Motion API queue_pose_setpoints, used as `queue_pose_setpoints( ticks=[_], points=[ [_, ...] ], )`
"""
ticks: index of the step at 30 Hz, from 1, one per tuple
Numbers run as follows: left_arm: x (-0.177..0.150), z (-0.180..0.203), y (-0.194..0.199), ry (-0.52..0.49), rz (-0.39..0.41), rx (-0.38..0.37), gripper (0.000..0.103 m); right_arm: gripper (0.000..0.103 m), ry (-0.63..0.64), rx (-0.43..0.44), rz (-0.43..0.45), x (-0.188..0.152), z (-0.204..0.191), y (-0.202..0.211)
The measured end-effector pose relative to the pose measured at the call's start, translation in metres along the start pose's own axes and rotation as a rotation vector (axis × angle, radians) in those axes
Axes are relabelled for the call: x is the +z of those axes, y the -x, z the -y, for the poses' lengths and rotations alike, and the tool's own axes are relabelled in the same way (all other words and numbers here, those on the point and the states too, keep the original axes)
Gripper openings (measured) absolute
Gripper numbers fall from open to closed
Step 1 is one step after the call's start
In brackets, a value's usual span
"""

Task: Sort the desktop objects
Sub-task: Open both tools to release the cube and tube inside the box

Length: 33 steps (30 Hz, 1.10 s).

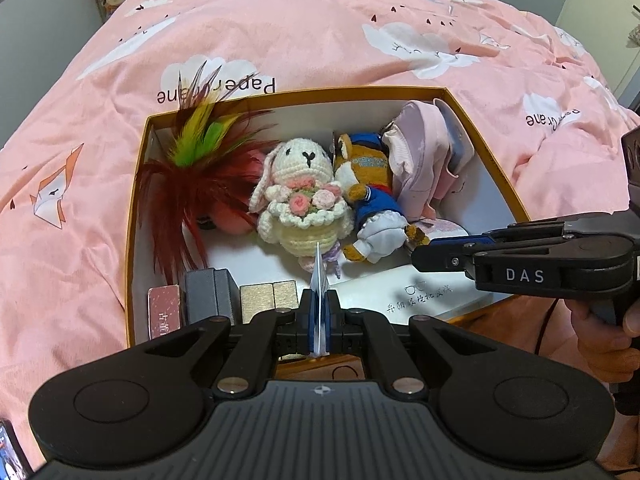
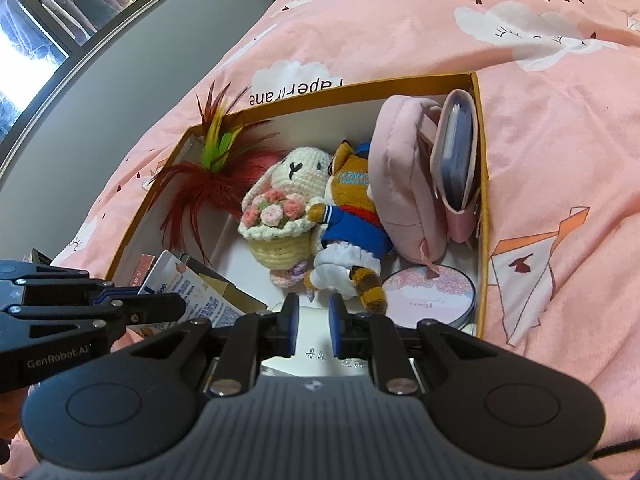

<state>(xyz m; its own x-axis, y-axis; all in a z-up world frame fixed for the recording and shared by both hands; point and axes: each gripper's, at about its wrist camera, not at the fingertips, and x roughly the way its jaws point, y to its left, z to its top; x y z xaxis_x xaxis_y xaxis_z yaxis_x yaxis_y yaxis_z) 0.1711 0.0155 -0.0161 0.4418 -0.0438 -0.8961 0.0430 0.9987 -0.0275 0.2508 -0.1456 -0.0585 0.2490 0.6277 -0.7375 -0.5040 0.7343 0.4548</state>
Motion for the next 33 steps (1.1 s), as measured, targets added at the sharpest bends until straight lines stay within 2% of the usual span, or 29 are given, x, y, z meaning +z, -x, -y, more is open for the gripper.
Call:
queue_pose_setpoints(
  ticks=[4, 10, 14, 16, 19, 24, 30, 33],
  points=[
    [-0.003, 0.010, 0.000, -0.051, 0.001, 0.028, 0.005, 0.017, -0.002, -0.002, -0.005, 0.001, 0.000, -0.002],
    [0.004, 0.016, -0.002, -0.068, -0.005, 0.008, 0.005, 0.017, 0.004, -0.021, -0.006, 0.001, -0.002, -0.006],
    [0.006, 0.025, -0.009, -0.151, 0.014, 0.087, 0.006, 0.017, 0.002, -0.019, -0.008, 0.001, -0.002, -0.008],
    [0.003, 0.024, -0.023, -0.165, -0.063, 0.070, 0.005, 0.017, 0.008, -0.016, -0.004, 0.001, -0.002, -0.007],
    [-0.004, 0.028, -0.023, -0.228, -0.047, 0.084, 0.005, 0.018, 0.003, -0.006, -0.001, 0.000, 0.000, -0.006],
    [0.000, 0.017, -0.024, -0.148, -0.069, 0.041, 0.005, 0.018, 0.013, -0.008, 0.005, 0.001, 0.000, -0.005],
    [0.000, 0.018, -0.022, -0.139, -0.062, 0.048, 0.006, 0.019, 0.009, -0.018, 0.007, 0.000, -0.002, 0.000],
    [-0.001, 0.018, -0.014, -0.136, -0.042, 0.047, 0.007, 0.025, 0.014, -0.039, 0.021, -0.001, -0.006, 0.008]
  ],
)
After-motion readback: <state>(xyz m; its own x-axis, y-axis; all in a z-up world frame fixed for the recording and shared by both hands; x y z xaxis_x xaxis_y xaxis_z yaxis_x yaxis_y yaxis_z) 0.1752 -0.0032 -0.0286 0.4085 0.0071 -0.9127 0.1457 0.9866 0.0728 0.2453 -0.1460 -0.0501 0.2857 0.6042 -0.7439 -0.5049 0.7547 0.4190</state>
